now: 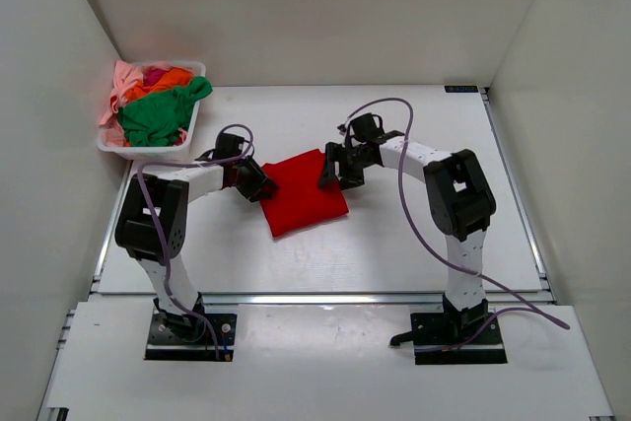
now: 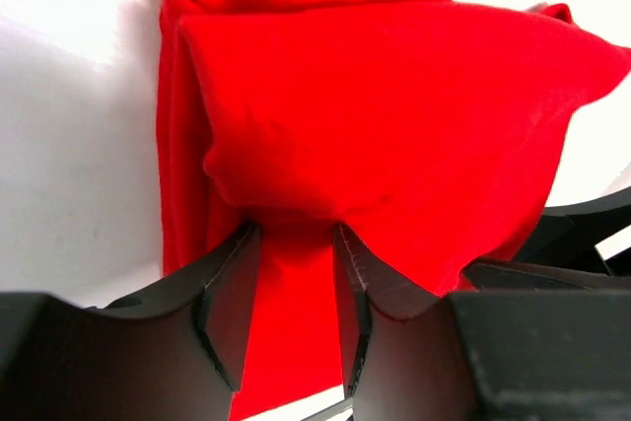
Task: Fold and stack the t-shirts
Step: Put the neatly folded tshirt into the corner of the board with the right arm
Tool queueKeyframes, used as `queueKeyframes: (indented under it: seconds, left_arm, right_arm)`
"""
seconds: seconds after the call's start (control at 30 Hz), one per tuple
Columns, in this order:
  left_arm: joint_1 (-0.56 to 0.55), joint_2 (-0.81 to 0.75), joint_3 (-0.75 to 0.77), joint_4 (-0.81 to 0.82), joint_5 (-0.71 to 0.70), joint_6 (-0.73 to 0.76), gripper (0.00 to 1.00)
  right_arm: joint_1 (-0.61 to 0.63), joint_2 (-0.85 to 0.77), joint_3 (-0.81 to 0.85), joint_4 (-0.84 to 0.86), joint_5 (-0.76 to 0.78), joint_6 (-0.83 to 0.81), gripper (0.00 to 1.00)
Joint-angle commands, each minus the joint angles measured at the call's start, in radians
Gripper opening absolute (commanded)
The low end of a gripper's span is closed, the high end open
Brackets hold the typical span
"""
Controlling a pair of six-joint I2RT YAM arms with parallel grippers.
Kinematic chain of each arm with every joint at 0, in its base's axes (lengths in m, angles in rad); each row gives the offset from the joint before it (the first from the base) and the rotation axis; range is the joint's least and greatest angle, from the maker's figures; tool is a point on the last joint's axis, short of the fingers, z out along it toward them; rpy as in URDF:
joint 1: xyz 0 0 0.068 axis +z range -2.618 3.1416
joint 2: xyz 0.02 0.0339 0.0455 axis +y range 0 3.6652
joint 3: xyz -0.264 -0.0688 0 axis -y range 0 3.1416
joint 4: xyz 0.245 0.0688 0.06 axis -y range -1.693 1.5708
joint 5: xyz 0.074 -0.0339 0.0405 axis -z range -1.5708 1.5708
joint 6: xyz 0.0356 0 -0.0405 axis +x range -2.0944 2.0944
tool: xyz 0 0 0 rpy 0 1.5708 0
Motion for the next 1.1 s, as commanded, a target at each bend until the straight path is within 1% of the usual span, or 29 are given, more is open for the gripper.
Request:
queueKeyframes:
  seconds: [0.0,0.03,0.1,0.17,0.2,0.27,0.3,0.33,0.4,0.43,0.47,0.5,0.53,0.63,0.7,0.8,0.87,0.9,0.97,1.0,1.03,1.07]
  left_arm:
    - [0.008,0.02,0.043,-0.018,-0.004,0.043,0.47]
    - [0.005,0.023,0.047,-0.017,0.001,0.046,0.47]
    - [0.005,0.022,0.046,-0.014,-0.004,0.051,0.47]
    - [0.002,0.027,0.043,-0.012,0.001,0.053,0.47]
    - [0.004,0.028,0.035,-0.014,-0.005,0.056,0.47]
    - [0.005,0.027,0.035,-0.015,0.002,0.06,0.47]
    - [0.016,0.03,0.034,-0.009,0.004,0.068,0.47]
    - [0.008,0.027,0.035,-0.014,-0.001,0.066,0.47]
    - [0.01,0.034,0.037,-0.011,0.007,0.073,0.47]
    - [0.013,0.034,0.043,-0.018,0.01,0.071,0.47]
    - [0.013,0.031,0.047,-0.012,0.016,0.071,0.47]
    - [0.02,0.033,0.05,-0.006,0.024,0.074,0.48]
    - [0.016,0.03,0.056,-0.015,0.021,0.074,0.47]
    - [0.023,0.013,0.078,-0.033,0.038,0.08,0.47]
    - [0.033,-0.03,0.09,-0.035,0.074,0.054,0.47]
    - [0.043,-0.091,0.104,-0.041,0.128,-0.001,0.46]
    - [0.04,-0.13,0.136,-0.038,0.157,-0.032,0.46]
    - [0.022,-0.141,0.156,-0.047,0.166,-0.032,0.45]
    - [-0.002,-0.159,0.17,-0.044,0.185,-0.05,0.45]
    - [-0.007,-0.165,0.167,-0.044,0.191,-0.056,0.45]
    - [-0.021,-0.176,0.159,-0.038,0.196,-0.061,0.45]
    - [-0.035,-0.191,0.144,-0.04,0.193,-0.058,0.45]
  right_arm:
    - [-0.001,0.023,0.024,0.041,-0.013,0.035,0.6]
    - [-0.004,0.027,0.021,0.047,-0.016,0.044,0.55]
    - [-0.011,0.033,0.011,0.069,-0.031,0.062,0.54]
    - [-0.024,0.038,-0.002,0.084,-0.03,0.081,0.51]
    - [-0.027,0.027,-0.015,0.087,-0.021,0.088,0.51]
    - [-0.027,0.006,-0.028,0.099,0.027,0.088,0.56]
    - [-0.027,0.007,-0.019,0.087,0.036,0.075,0.66]
    - [-0.023,0.019,-0.013,0.078,0.048,0.072,0.66]
    - [-0.014,0.047,0.041,0.034,0.058,0.046,0.65]
    - [-0.012,0.067,0.058,0.023,0.053,0.044,0.54]
    - [-0.011,0.087,0.087,0.007,0.052,0.042,0.28]
    - [-0.007,0.102,0.112,-0.009,0.059,0.032,0.17]
    - [-0.01,0.107,0.132,-0.014,0.067,0.036,0.0]
    - [-0.004,0.122,0.173,-0.059,0.108,0.004,0.0]
    - [-0.018,0.125,0.191,-0.098,0.168,-0.016,0.0]
    - [-0.066,0.106,0.19,-0.132,0.243,-0.028,0.0]
    - [-0.107,0.081,0.19,-0.152,0.323,-0.031,0.0]
    - [-0.124,0.079,0.188,-0.172,0.347,-0.042,0.0]
    - [-0.153,0.076,0.192,-0.192,0.456,-0.054,0.0]
    - [-0.174,0.069,0.19,-0.203,0.499,-0.053,0.0]
    - [-0.185,0.07,0.195,-0.209,0.506,-0.06,0.0]
    - [-0.214,0.073,0.196,-0.204,0.557,-0.06,0.0]
